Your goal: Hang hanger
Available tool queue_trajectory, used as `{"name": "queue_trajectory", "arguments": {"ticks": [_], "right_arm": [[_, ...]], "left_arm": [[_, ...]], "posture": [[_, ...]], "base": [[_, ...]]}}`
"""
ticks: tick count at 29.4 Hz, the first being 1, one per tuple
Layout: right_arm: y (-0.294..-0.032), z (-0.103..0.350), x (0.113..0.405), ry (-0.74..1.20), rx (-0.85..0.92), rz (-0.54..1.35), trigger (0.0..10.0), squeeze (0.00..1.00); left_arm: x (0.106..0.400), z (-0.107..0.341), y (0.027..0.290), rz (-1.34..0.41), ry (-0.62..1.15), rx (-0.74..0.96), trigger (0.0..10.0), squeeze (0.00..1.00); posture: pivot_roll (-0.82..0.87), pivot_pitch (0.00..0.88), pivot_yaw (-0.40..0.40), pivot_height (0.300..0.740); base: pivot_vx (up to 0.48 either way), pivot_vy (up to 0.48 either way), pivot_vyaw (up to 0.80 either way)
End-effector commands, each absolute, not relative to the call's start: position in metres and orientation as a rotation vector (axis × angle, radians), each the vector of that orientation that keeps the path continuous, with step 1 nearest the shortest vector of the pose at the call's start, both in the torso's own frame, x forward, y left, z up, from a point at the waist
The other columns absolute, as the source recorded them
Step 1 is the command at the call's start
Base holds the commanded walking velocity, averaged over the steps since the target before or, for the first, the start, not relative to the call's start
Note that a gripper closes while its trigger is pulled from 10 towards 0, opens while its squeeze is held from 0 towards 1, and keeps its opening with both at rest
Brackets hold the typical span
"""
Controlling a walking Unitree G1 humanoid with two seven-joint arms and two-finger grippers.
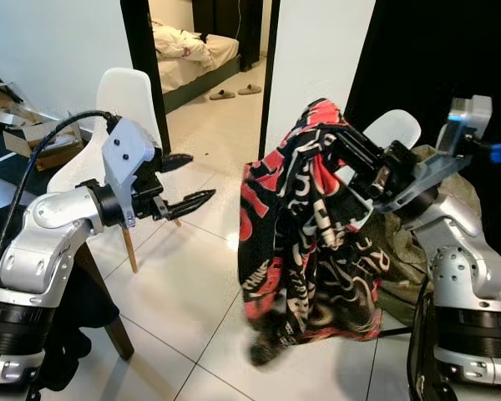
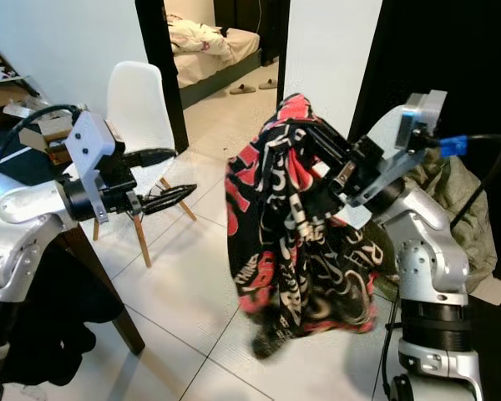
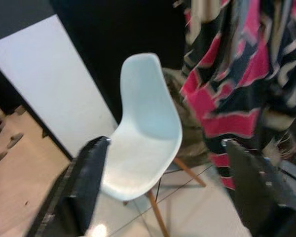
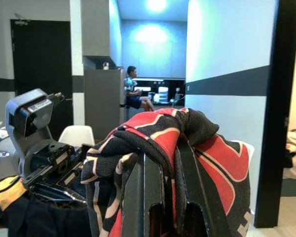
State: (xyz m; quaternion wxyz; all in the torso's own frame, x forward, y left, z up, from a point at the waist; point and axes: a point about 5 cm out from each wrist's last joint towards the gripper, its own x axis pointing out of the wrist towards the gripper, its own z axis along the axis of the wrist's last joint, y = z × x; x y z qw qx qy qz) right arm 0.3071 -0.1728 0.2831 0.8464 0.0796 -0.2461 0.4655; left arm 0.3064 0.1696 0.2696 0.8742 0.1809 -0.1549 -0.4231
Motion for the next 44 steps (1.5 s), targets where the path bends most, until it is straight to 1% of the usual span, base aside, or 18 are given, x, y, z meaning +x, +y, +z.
{"name": "queue_trajectory", "arguments": {"ticks": [1,4,6,11,18,19,32,39,44], "right_arm": [[-0.17,0.292,0.304,-0.552,0.157,1.004,0.0,0.0],[-0.169,0.296,0.304,-0.563,0.161,1.015,0.0,0.0],[-0.17,0.301,0.303,-0.579,0.166,1.028,0.0,0.0],[-0.169,0.307,0.3,-0.6,0.164,1.051,0.0,0.0],[-0.169,0.311,0.296,-0.62,0.165,1.072,0.0,0.0],[-0.169,0.312,0.295,-0.623,0.165,1.073,0.0,0.0],[-0.17,0.313,0.293,-0.632,0.17,1.076,0.0,0.0],[-0.17,0.307,0.296,-0.601,0.16,1.056,0.0,0.0],[-0.168,0.299,0.298,-0.568,0.153,1.048,0.0,0.0]], "left_arm": [[0.304,0.266,0.165,-0.921,-0.317,0.35,10.0,1.0],[0.298,0.265,0.154,-0.979,-0.348,0.284,10.0,1.0],[0.291,0.263,0.143,-1.043,-0.369,0.212,10.0,0.0],[0.287,0.258,0.138,-1.091,-0.359,0.163,10.0,0.0],[0.287,0.258,0.139,-1.102,-0.36,0.136,10.0,0.0],[0.288,0.259,0.14,-1.097,-0.367,0.126,0.0,0.0],[0.287,0.258,0.142,-1.108,-0.358,0.104,0.0,0.0],[0.287,0.261,0.144,-1.096,-0.371,0.107,0.0,0.0],[0.289,0.265,0.154,-1.064,-0.374,0.126,0.0,0.0]], "posture": [[0.03,0.0,-0.035,0.74],[0.02,0.0,-0.036,0.74],[0.02,0.0,-0.038,0.74],[0.02,0.0,-0.039,0.74],[0.01,0.0,-0.036,0.74],[0.01,0.0,-0.035,0.74],[0.01,0.0,-0.029,0.74],[0.01,0.0,-0.028,0.74],[0.01,0.0,-0.028,0.74]], "base": [[0.0,0.0,0.0],[0.0,0.0,0.0],[0.0,0.0,0.0],[0.0,0.0,0.0],[0.0,0.0,0.0],[0.0,0.0,0.0],[0.0,0.0,0.0],[0.0,0.0,0.0],[0.0,0.0,0.0]]}}
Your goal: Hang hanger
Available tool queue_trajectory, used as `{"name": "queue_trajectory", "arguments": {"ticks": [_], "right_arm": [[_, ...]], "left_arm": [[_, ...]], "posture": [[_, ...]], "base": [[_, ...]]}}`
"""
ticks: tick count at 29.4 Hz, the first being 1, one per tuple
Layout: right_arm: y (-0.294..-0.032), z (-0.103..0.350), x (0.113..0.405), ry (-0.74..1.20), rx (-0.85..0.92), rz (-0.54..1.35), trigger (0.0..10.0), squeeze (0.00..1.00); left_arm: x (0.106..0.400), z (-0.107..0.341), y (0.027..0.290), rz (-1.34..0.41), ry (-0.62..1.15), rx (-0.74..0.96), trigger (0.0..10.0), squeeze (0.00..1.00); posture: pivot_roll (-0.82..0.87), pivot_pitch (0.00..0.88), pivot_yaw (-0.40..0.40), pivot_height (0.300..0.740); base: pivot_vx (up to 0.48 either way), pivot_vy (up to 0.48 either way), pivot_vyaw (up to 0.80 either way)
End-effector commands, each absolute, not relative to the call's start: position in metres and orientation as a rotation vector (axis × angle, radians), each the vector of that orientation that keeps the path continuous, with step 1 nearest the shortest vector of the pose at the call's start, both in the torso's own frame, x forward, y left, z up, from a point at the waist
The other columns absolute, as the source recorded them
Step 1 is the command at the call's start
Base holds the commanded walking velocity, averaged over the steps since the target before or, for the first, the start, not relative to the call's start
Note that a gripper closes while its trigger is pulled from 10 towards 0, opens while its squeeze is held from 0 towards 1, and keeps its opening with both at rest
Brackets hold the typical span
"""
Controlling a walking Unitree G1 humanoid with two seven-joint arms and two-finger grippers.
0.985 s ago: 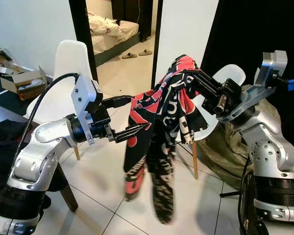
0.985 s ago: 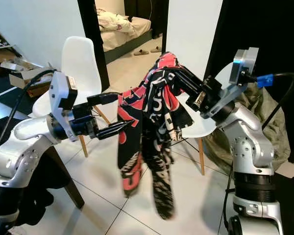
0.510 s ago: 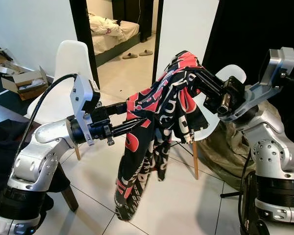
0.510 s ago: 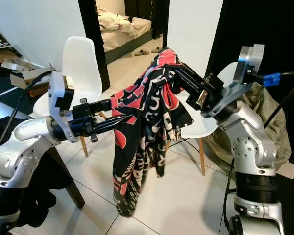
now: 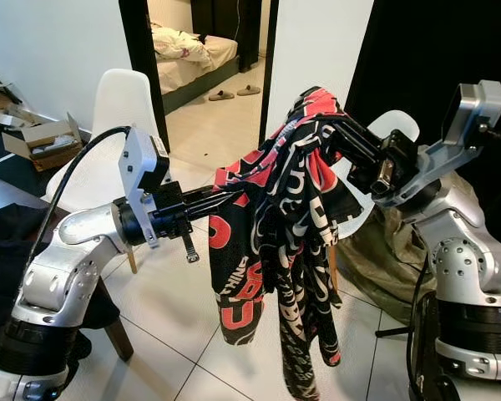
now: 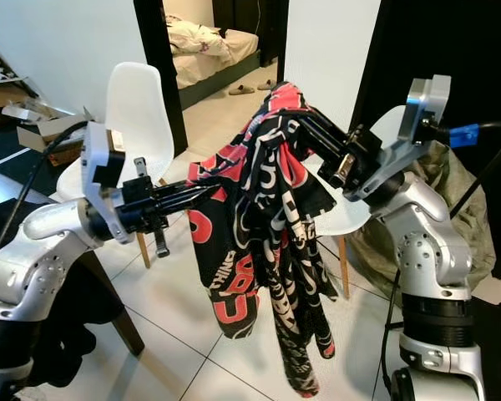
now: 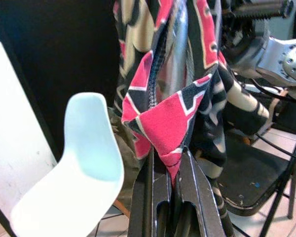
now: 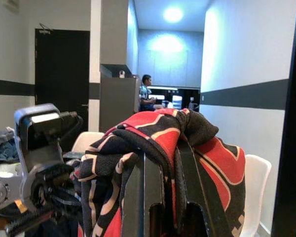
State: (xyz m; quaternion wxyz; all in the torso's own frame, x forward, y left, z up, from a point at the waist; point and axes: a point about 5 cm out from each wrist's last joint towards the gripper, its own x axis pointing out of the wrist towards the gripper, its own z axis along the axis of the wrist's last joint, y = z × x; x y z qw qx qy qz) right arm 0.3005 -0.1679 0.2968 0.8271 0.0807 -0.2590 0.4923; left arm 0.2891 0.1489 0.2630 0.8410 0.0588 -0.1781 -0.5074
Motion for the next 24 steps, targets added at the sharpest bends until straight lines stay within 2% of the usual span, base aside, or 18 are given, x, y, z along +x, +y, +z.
{"name": "queue_trajectory", "arguments": {"ticks": [1,3,4,5,7,8,15,17,19,24], "right_arm": [[-0.167,0.296,0.299,-0.552,0.144,1.044,0.0,0.0],[-0.165,0.285,0.302,-0.485,0.088,1.026,0.0,0.0],[-0.162,0.269,0.308,-0.389,0.033,0.997,0.0,0.0],[-0.161,0.254,0.313,-0.309,0.007,0.964,3.4,0.0],[-0.161,0.254,0.313,-0.309,0.007,0.964,3.4,0.0],[-0.159,0.24,0.317,-0.244,-0.001,0.937,10.0,1.0],[-0.151,0.212,0.315,-0.131,-0.024,0.963,10.0,1.0],[-0.152,0.199,0.316,-0.065,-0.083,0.955,10.0,1.0],[-0.162,0.175,0.32,0.057,-0.208,0.898,10.0,1.0],[-0.168,0.166,0.324,0.092,-0.233,0.84,10.0,1.0]], "left_arm": [[0.289,0.266,0.157,-1.053,-0.374,0.135,0.0,0.0],[0.291,0.269,0.162,-1.024,-0.384,0.155,0.0,0.0],[0.294,0.276,0.17,-0.971,-0.41,0.175,0.0,0.0],[0.297,0.283,0.176,-0.919,-0.436,0.186,0.0,0.0],[0.297,0.283,0.176,-0.919,-0.436,0.186,0.0,0.0],[0.299,0.29,0.181,-0.872,-0.465,0.191,0.0,0.0],[0.299,0.293,0.182,-0.862,-0.475,0.197,0.0,0.0],[0.295,0.284,0.179,-0.914,-0.42,0.212,0.0,0.0],[0.286,0.25,0.173,-1.017,-0.242,0.262,0.0,0.0],[0.279,0.22,0.172,-1.053,-0.107,0.282,0.0,0.0]], "posture": [[0.01,0.0,-0.028,0.74],[0.02,0.0,-0.029,0.74],[0.02,0.0,-0.028,0.74],[0.02,0.0,-0.03,0.74],[0.02,0.0,-0.03,0.74],[0.02,0.0,-0.03,0.74],[0.03,0.0,-0.03,0.74],[0.03,0.0,-0.033,0.74],[0.04,0.0,-0.032,0.74],[0.04,0.0,-0.033,0.74]], "base": [[0.0,0.0,0.0],[0.0,0.0,0.0],[0.0,0.0,0.0],[0.0,0.0,0.0],[0.0,0.0,0.0],[0.0,0.0,0.0],[0.0,0.0,0.0],[0.0,0.0,0.0],[0.0,0.0,0.0],[0.0,0.0,0.0]]}}
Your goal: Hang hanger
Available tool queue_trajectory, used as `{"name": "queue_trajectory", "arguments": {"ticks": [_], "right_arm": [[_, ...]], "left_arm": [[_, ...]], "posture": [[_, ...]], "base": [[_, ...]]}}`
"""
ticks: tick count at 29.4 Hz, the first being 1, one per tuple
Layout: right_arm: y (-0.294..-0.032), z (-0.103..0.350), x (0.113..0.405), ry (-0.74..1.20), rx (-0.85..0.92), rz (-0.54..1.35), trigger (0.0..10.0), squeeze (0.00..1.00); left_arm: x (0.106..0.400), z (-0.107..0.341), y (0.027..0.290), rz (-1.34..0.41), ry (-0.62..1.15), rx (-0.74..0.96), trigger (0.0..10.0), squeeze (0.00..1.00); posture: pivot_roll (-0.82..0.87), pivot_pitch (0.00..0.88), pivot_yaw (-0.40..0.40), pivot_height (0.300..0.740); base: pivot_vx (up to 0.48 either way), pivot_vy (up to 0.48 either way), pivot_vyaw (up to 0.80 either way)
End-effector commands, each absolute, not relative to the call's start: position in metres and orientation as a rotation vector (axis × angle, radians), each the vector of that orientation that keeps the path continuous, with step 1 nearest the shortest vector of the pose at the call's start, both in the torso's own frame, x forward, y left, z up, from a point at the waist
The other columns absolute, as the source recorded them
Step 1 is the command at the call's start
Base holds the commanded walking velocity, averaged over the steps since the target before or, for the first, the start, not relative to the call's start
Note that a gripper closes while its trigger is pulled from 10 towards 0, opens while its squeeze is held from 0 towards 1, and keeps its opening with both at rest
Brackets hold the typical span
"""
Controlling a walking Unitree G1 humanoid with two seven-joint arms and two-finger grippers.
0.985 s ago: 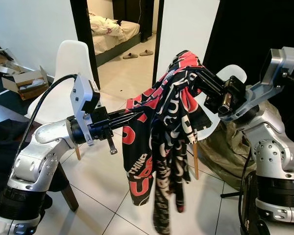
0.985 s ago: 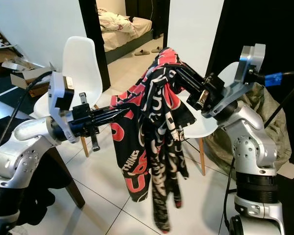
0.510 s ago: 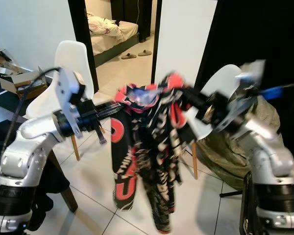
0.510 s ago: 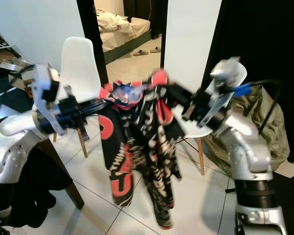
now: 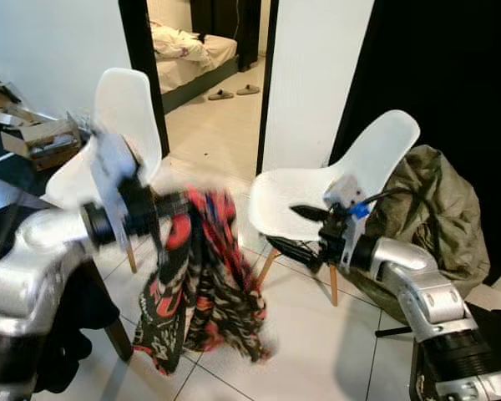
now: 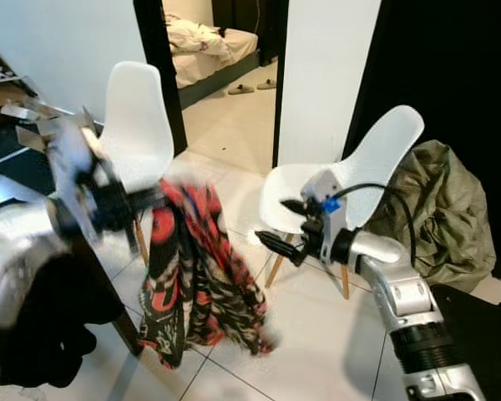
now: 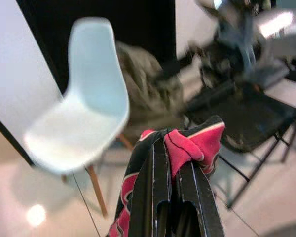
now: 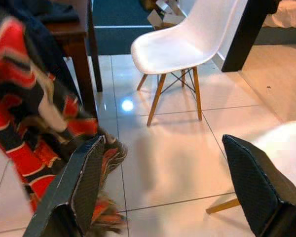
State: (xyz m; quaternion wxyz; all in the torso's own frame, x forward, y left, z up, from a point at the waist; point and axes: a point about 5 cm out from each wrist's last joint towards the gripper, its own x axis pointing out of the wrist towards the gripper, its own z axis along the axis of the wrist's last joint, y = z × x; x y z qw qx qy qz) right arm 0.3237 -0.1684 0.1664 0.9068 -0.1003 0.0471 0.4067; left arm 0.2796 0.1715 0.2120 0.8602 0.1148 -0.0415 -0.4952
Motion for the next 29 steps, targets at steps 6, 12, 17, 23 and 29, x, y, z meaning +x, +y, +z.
{"name": "queue_trajectory", "arguments": {"ticks": [6,12,17,23,29], "right_arm": [[-0.172,0.163,0.335,0.078,-0.204,0.709,10.0,1.0],[-0.163,0.15,0.344,0.07,-0.059,0.587,10.0,0.0],[-0.154,0.143,0.342,0.08,-0.067,0.625,10.0,0.0],[-0.148,0.139,0.342,0.081,-0.089,0.656,10.0,0.0],[-0.146,0.136,0.342,0.064,-0.068,0.664,10.0,0.0]], "left_arm": [[0.269,0.187,0.167,-1.067,0.011,0.273,0.0,0.0],[0.236,0.123,0.14,-1.103,0.252,0.247,10.0,0.0],[0.214,0.104,0.116,-1.166,0.331,0.177,10.0,0.0],[0.214,0.092,0.097,-1.101,0.291,-0.052,10.0,0.0],[0.22,0.07,0.088,-0.87,0.286,-0.245,10.0,0.0]], "posture": [[0.05,0.0,-0.035,0.74],[0.06,0.0,-0.04,0.74],[0.07,0.0,-0.042,0.74],[0.08,0.0,-0.041,0.74],[0.06,0.0,-0.036,0.74]], "base": [[0.0,0.0,0.0],[0.0,0.0,0.26],[0.0,0.0,0.79],[0.0,0.0,0.79],[0.0,0.0,0.79]]}}
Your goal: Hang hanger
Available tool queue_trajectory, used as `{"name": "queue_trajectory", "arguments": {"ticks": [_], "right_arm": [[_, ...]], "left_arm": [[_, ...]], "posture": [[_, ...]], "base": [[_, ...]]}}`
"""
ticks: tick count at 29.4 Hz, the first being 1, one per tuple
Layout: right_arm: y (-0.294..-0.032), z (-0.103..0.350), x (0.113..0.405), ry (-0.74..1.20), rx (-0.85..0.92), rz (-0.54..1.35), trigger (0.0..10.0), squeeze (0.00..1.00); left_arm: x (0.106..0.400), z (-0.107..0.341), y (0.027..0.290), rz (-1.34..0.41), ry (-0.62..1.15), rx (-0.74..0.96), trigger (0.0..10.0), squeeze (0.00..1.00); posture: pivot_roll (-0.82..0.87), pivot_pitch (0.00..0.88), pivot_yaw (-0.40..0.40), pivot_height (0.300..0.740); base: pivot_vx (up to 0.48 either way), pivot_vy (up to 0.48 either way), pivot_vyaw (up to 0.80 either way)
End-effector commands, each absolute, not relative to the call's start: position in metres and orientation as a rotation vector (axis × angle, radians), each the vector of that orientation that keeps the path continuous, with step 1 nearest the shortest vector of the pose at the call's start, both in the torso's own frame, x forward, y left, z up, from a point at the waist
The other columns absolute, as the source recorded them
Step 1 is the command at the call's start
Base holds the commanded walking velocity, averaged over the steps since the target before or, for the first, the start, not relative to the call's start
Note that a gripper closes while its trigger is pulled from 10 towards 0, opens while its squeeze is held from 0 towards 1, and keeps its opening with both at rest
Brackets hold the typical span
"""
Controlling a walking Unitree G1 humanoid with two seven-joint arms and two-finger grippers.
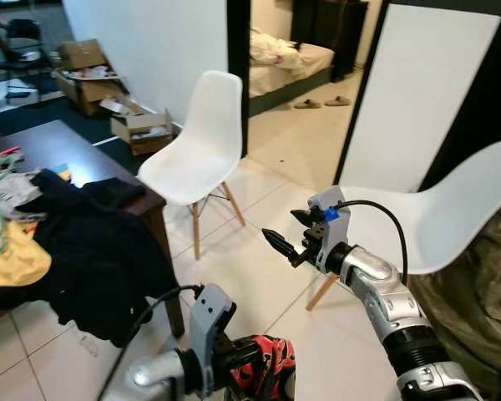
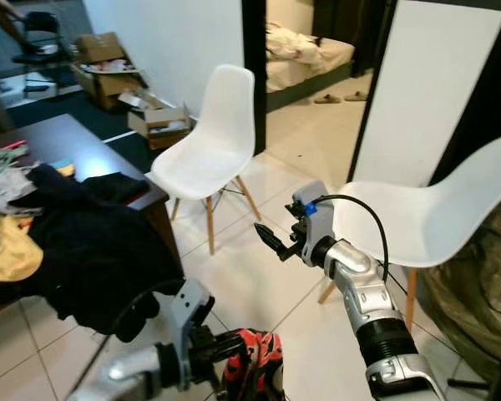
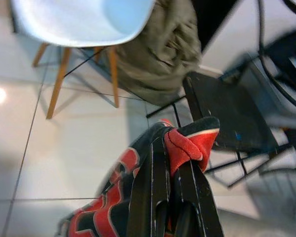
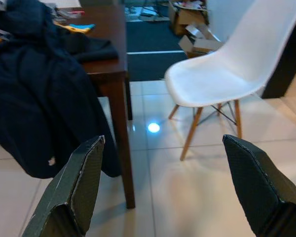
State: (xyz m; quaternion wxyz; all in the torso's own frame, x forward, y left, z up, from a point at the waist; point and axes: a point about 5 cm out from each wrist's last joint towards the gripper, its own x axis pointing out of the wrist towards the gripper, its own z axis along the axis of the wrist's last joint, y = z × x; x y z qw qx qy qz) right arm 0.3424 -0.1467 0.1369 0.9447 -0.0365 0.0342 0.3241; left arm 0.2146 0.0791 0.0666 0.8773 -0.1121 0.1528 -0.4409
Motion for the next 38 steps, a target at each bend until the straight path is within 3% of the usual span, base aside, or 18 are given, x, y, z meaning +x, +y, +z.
{"name": "queue_trajectory", "arguments": {"ticks": [1,7,14,20,24,38], "right_arm": [[-0.148,0.132,0.341,0.061,-0.036,0.656,10.0,0.0],[-0.156,0.106,0.335,0.102,0.092,0.615,10.0,0.0],[-0.145,0.128,0.343,-0.004,0.238,0.631,10.0,0.0],[-0.14,0.134,0.347,-0.039,0.309,0.632,10.0,0.0],[-0.141,0.148,0.357,-0.105,0.456,0.613,10.0,0.0],[-0.128,0.162,0.363,-0.136,0.518,0.676,10.0,0.0]], "left_arm": [[0.225,0.071,0.094,-0.806,0.272,-0.291,10.0,0.0],[0.233,0.074,0.106,-0.686,0.23,-0.368,10.0,0.0],[0.256,0.082,0.12,-0.523,0.133,-0.364,10.0,0.0],[0.264,0.089,0.125,-0.531,0.115,-0.34,10.0,0.0],[0.279,0.1,0.139,-0.523,0.099,-0.307,10.0,0.0],[0.275,0.102,0.154,-0.589,0.148,-0.367,10.0,0.0]], "posture": [[0.06,0.0,-0.036,0.74],[0.07,0.0,-0.035,0.74],[0.08,0.0,-0.035,0.74],[0.09,0.0,-0.035,0.74],[0.11,0.013,-0.034,0.74],[0.13,0.016,-0.054,0.74]], "base": [[0.0,0.0,0.79],[0.0,0.0,0.79],[0.0,0.0,0.79],[0.0,0.0,0.79],[0.0,0.0,0.79],[0.0,0.0,0.79]]}}
